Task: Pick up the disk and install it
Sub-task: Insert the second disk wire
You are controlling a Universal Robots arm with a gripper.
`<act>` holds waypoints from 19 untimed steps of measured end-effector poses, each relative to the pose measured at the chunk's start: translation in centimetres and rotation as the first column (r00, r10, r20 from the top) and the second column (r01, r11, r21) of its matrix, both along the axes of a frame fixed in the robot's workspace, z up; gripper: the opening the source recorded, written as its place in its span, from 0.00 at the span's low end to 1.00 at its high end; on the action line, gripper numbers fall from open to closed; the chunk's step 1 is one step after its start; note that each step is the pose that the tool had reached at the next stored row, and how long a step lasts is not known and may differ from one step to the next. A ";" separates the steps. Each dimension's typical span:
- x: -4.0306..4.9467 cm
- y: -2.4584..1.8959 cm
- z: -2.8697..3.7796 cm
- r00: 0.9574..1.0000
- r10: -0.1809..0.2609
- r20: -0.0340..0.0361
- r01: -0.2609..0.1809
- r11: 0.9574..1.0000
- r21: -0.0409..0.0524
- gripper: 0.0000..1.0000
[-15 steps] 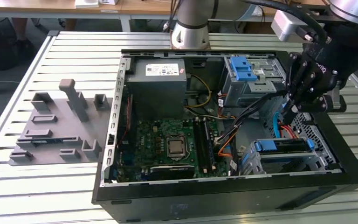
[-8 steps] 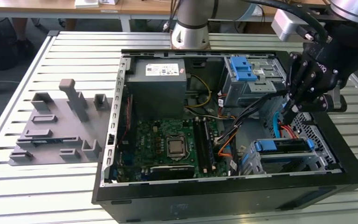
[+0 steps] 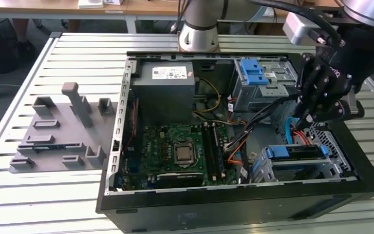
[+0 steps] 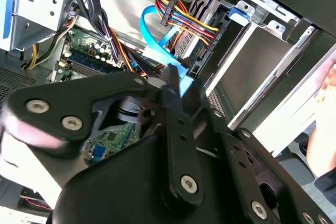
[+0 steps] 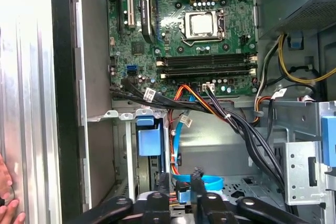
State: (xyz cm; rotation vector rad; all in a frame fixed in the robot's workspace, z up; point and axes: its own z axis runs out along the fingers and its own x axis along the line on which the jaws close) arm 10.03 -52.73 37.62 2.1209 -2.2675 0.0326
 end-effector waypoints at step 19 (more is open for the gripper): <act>0.07 -0.01 -1.16 1.000 0.000 0.000 0.000 1.000 0.002 0.16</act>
